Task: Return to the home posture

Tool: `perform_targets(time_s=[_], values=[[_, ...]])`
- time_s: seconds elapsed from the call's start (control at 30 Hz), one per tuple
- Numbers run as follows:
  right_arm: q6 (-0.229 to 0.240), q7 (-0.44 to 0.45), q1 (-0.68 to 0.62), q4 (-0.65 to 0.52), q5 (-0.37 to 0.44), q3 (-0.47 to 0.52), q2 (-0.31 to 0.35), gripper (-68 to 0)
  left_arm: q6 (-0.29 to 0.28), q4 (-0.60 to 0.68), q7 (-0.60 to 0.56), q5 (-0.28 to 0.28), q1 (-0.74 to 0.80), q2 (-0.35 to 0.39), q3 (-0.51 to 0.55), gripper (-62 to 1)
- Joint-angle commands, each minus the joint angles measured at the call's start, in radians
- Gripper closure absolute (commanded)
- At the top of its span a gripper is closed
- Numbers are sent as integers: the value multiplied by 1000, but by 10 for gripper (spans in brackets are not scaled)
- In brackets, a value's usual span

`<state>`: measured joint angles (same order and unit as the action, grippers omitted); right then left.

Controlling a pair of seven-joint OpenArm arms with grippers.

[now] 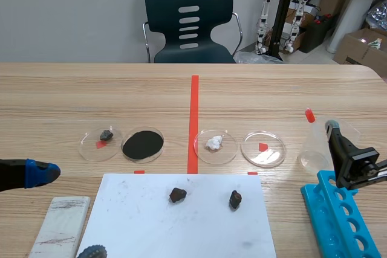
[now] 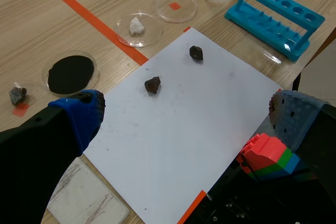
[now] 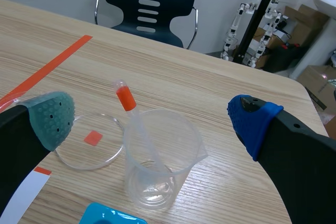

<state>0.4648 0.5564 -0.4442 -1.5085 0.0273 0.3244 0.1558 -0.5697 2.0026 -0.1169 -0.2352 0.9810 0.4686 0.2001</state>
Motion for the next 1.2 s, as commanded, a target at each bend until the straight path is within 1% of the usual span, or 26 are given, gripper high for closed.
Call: perform_targets(time_s=[0.0,0.57,0.6,0.67,0.7,0.73,0.77,0.97,1.17], values=[[0,18,10,-5,11,2,10,-611,1,7,-14,-10,2,-3,2,-623],[-5,10,10,-5,11,2,10,-611,1,7,-14,-10,2,-3,2,-623],[-8,0,10,-5,11,2,10,-611,1,7,-14,-10,2,-3,2,-623],[-49,-35,6,-13,12,-8,10,-611,1,7,-14,-10,2,-3,2,-623],[-90,-55,0,-23,12,-18,10,-611,1,7,-14,-10,2,-3,2,-623],[-119,-69,-9,-35,16,-28,10,-611,1,7,-14,-10,2,-3,2,-623],[-133,-77,-19,-48,25,-35,11,-611,1,7,-14,-10,2,-3,2,-623],[-124,-79,-125,-175,33,-84,13,-611,1,7,-14,-10,2,-3,2,-623],[-125,-56,-268,-298,33,-165,36,-611,1,7,-14,-10,2,-3,2,-623]])
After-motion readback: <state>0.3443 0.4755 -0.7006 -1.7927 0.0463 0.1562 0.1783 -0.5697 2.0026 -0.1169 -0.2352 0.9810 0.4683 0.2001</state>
